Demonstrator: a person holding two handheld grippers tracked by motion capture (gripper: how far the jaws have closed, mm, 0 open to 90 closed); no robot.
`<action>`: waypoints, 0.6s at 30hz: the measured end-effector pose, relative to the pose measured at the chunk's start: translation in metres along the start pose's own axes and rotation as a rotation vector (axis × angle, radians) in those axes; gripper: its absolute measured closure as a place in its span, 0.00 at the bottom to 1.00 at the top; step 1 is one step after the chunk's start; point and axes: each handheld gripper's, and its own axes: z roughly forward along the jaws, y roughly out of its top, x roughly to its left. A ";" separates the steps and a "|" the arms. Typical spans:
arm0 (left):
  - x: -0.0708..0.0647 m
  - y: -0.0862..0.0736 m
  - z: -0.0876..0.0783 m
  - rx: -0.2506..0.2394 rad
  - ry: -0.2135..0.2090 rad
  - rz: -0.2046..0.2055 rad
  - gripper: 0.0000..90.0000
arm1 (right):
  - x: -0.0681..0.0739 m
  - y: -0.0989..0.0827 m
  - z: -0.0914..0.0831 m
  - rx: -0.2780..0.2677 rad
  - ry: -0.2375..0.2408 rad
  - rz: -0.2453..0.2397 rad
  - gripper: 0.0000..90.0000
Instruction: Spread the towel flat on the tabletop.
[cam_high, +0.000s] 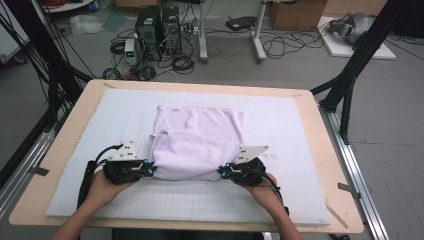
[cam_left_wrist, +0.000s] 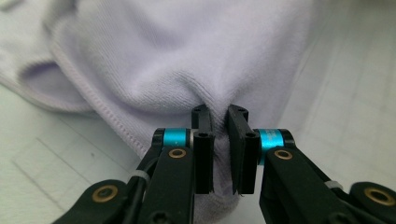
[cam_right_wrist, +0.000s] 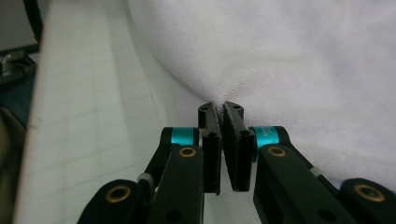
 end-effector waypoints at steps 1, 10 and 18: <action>-0.001 0.005 -0.005 -0.015 -0.001 0.005 0.91 | 0.002 0.005 -0.007 -0.011 -0.002 -0.006 0.96; 0.038 0.052 0.006 -0.039 0.134 -0.032 0.90 | -0.030 0.054 -0.023 -0.010 -0.109 -0.011 0.96; 0.086 0.045 0.067 0.056 0.226 -0.140 0.89 | -0.097 0.043 0.025 0.029 -0.151 0.134 0.94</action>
